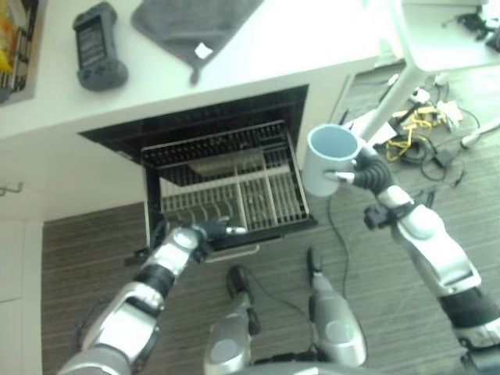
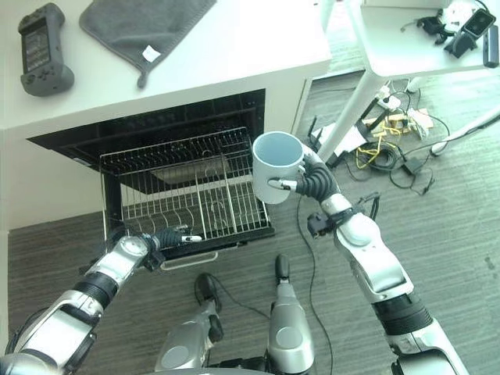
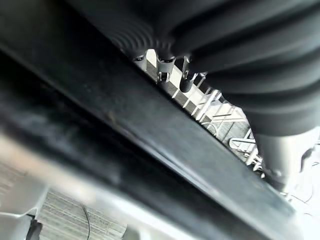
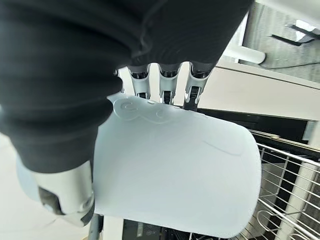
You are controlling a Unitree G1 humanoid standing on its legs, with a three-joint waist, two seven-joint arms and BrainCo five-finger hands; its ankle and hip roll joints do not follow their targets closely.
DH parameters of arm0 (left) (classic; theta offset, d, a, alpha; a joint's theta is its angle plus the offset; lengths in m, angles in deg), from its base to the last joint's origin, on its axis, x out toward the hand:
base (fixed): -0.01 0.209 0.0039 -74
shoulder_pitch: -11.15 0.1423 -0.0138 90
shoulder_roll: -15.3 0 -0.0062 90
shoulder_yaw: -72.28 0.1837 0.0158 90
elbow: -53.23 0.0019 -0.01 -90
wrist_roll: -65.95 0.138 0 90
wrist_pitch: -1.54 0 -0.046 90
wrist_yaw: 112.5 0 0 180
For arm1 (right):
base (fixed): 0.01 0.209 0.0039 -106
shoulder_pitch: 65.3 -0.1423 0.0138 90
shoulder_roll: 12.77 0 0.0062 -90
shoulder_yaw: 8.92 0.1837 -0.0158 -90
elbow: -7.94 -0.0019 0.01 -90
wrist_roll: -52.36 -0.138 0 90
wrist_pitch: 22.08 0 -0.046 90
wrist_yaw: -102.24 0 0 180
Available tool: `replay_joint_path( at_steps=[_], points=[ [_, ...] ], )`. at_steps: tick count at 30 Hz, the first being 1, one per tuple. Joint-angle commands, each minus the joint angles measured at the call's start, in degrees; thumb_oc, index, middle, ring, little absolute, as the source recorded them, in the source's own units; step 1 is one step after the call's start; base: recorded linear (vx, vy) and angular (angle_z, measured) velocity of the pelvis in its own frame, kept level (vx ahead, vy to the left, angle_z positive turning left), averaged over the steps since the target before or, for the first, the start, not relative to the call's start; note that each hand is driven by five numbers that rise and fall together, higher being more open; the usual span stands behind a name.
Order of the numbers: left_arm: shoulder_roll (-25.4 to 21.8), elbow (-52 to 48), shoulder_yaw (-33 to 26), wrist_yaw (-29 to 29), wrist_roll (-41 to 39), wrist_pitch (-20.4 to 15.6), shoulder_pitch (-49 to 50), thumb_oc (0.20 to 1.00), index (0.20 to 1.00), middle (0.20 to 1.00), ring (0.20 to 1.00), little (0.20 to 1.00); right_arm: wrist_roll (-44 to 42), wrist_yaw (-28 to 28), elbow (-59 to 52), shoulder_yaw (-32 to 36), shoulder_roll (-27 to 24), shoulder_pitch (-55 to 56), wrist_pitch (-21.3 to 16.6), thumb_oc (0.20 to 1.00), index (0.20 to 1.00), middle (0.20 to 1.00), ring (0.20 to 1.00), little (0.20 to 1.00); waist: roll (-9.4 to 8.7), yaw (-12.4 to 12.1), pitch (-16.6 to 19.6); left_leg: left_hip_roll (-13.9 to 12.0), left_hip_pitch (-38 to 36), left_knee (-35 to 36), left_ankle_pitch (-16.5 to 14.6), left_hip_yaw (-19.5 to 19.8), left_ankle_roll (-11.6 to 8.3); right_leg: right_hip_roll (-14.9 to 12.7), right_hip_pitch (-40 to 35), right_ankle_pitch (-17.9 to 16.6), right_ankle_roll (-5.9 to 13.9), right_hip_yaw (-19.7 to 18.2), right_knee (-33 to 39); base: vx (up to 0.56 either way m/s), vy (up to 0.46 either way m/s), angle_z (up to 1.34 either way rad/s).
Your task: Place the dishes in the dishwasher.
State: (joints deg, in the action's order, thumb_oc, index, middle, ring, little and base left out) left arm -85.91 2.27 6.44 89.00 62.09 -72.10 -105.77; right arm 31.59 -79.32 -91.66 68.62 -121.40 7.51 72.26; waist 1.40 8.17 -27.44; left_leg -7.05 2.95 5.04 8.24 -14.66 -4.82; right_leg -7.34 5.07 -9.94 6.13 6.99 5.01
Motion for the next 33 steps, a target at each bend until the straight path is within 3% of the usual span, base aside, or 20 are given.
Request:
replay_joint_path(
  at_steps=[1, 9, 17, 27, 33],
  points=[
    [0.64, 4.37, 5.09, 7.93, -7.95, 7.15, 9.15, 1.0, 1.0, 1.0, 1.0, 1.0, 1.26, -0.87, -3.03, 2.03, 1.15, -3.54, -2.32, 0.2, 0.2, 0.2, 0.2, 0.2, -2.18, -2.66, 2.15, 2.9, 2.99, -4.6, -6.77, 3.09, 3.32, 0.85, 0.36, 6.95, 2.51, -0.95, -4.19, 0.01, -0.122, 0.01],
    [1.19, 0.79, 5.89, 7.28, -14.14, 6.39, 14.09, 1.0, 1.0, 1.0, 1.0, 1.0, 2.54, -0.48, 5.91, -3.12, 0.41, -9.04, 0.14, 0.2, 0.2, 0.2, 0.2, 0.2, -2.64, -7.12, 0.54, 2.87, 5.64, -5.68, -6.18, 4.99, 2.71, 0.84, -1.0, 6.8, 1.94, 1.75, -2.64, -0.02, -0.08, 0.1],
    [1.27, 0.95, 7.8, 8.41, -15.18, 7.51, 11.17, 1.0, 1.0, 1.0, 1.0, 1.0, 0.34, 0.92, 23.6, -8.19, 1.79, -20.97, 2.66, 0.2, 0.2, 0.2, 0.2, 0.2, -2.15, -10.88, -0.32, 3.38, 8.8, -6.71, -5.31, 6.93, 1.73, 0.21, -1.2, 6.89, 1.35, 4.41, -1.85, -0.01, -0.035, 0.15],
    [3.16, 3.39, 11.31, 7.41, -19.57, 8.9, 6.71, 1.0, 1.0, 1.0, 1.0, 1.0, -8.92, 2.05, 48.18, -12.18, 2.18, -37.36, 5.29, 0.2, 0.2, 0.2, 0.2, 0.2, 0.81, -13.66, -1.59, 4.9, 12.33, -7.24, -4.69, 9.29, 0.85, -0.81, 2.83, 7.58, 0.64, 5.71, -3.46, -0.01, 0.028, 0.13],
    [4.71, 5.55, 12.89, 5.84, -21.78, 6.0, 6.58, 1.0, 1.0, 1.0, 1.0, 1.0, -10.55, 2.1, 61.47, -12.95, 2.57, -43.95, 6.49, 0.2, 0.2, 0.2, 0.2, 0.2, 3.26, -13.67, -2.35, 5.45, 13.9, -5.98, -3.89, 9.84, 0.88, -0.88, 7.17, 7.96, 0.33, 4.73, -5.69, 0.01, 0.084, -0.01]
  ],
)
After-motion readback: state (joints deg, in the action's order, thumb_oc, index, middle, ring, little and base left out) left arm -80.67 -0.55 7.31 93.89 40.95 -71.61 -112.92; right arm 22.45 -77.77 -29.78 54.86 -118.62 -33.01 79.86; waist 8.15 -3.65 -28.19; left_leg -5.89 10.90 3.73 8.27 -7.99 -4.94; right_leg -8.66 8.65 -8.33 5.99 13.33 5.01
